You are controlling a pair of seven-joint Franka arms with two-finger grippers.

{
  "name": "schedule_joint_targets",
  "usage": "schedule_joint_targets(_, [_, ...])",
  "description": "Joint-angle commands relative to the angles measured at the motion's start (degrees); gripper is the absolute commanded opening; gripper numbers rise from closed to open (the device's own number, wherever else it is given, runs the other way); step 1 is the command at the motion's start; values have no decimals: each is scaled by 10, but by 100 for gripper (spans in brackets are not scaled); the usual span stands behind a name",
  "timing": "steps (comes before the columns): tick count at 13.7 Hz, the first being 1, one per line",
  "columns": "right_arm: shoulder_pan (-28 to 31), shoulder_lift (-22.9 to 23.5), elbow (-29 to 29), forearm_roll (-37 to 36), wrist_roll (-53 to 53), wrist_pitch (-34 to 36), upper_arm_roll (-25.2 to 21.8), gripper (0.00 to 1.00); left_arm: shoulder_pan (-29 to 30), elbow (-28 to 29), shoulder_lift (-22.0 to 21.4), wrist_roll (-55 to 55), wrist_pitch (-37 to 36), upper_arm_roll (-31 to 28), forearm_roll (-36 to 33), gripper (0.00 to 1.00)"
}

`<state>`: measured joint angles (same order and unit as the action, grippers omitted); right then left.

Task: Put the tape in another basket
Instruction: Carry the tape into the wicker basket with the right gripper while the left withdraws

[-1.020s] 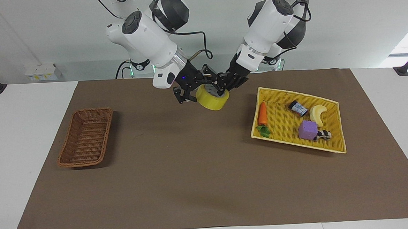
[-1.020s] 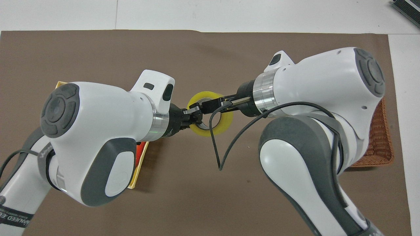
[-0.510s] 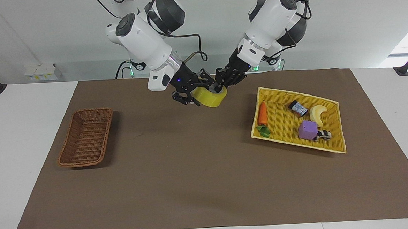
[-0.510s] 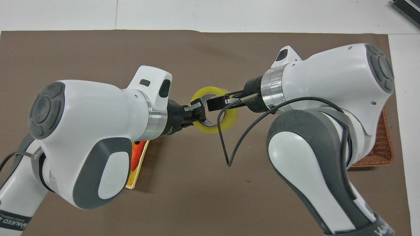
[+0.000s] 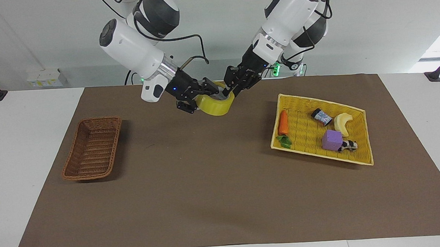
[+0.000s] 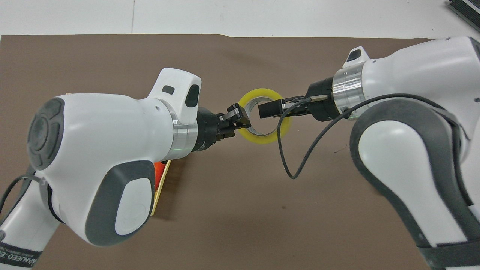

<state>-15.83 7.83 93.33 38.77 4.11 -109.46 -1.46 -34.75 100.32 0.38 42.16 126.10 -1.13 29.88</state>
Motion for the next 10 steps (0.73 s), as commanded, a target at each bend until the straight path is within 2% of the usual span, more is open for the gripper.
schedule_joint_targets(1, [68, -16, 0, 6, 42, 48, -6, 0, 16, 24, -54, 19, -13, -25, 31, 100])
schedule_joint_targets(3, [130, -20, 0, 15, 99, 113, -9, 0, 34, 23, -62, 16, -24, -25, 40, 100])
schedule_joint_targets(6, [241, -33, 7, -33, 187, 193, -12, 0, 59, 21, -61, 7, -55, -27, 24, 100])
schedule_joint_targets(8, [261, -33, 8, -117, 178, 178, -12, 0, 74, 19, -61, 8, -71, -28, -28, 100])
schedule_joint_targets(10, [273, -19, 28, -136, 140, 155, -12, 0, 91, 19, -61, 0, -94, -28, -101, 100])
